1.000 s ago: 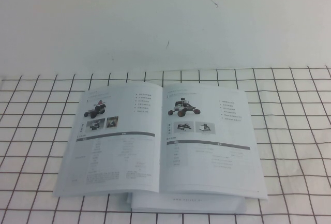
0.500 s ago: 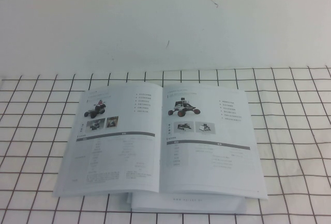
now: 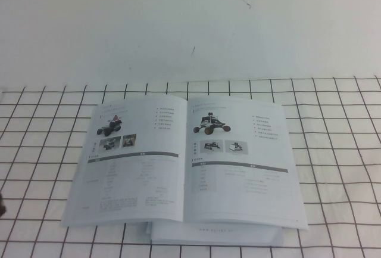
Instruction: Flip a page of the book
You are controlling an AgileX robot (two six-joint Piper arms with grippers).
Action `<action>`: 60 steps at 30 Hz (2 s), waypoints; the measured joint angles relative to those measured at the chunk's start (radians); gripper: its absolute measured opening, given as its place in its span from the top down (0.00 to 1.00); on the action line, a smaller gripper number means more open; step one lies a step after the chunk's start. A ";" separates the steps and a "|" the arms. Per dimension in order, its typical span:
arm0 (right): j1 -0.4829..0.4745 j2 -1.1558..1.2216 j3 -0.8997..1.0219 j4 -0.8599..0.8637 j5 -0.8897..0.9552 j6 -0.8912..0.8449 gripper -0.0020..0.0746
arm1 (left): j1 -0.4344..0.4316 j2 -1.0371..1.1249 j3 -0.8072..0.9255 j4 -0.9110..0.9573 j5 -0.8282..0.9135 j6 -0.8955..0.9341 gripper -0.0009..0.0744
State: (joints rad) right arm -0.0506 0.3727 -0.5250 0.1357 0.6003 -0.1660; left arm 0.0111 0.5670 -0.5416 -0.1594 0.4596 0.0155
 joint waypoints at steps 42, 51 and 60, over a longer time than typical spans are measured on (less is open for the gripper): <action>0.221 1.421 -0.512 0.608 -0.020 -0.721 0.86 | -0.174 1.110 -0.267 -1.042 -0.104 0.922 0.99; 0.221 1.524 -0.561 0.604 -0.033 -0.662 0.47 | -0.174 1.161 -0.267 -1.050 -0.196 0.926 0.99; 0.221 1.582 -0.563 0.688 -0.040 -0.642 0.45 | -0.174 1.209 -0.267 -1.055 -0.214 0.926 0.99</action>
State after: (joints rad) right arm 0.1700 1.9542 -1.0876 0.8233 0.5601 -0.8084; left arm -0.1626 1.7761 -0.8082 -1.2141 0.2459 0.9420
